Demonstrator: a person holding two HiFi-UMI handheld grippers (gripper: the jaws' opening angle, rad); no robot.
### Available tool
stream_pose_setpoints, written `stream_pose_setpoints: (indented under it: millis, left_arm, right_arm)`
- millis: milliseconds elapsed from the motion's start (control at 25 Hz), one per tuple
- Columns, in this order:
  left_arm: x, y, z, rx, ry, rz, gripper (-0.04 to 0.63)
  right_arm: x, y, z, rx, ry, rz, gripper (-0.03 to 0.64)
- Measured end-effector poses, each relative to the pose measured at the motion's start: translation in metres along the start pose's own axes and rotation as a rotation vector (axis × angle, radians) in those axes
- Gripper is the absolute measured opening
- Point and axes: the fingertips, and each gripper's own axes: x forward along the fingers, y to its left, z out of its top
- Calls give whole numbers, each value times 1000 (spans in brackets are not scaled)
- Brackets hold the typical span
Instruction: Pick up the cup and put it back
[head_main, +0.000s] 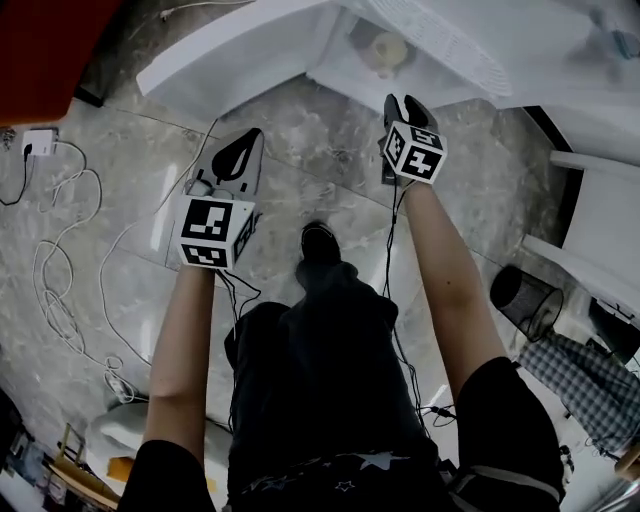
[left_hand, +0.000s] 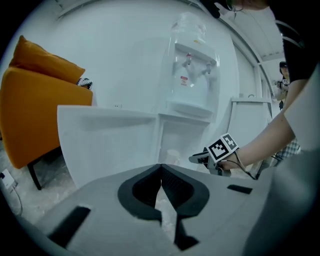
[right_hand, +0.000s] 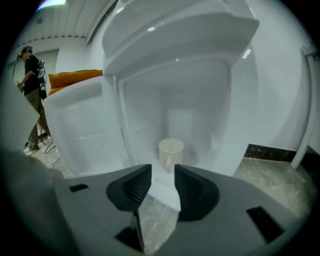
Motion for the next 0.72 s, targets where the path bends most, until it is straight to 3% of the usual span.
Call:
stream_pose_setpoints:
  millis: [200, 400, 560, 720]
  left_arm:
    - [35, 22, -22, -6, -34, 3, 11]
    - [52, 38, -37, -19, -44, 14, 11]
    - [56, 40, -44, -23, -52, 5, 11]
    - [55, 41, -44, -32, -49, 1, 10]
  right_arm:
    - [64, 7, -11, 32, 15, 16, 169]
    - [105, -16, -22, 55, 86, -112, 166]
    - [116, -23, -21, 60, 110, -158, 65]
    - [110, -21, -14, 7, 121, -177, 48]
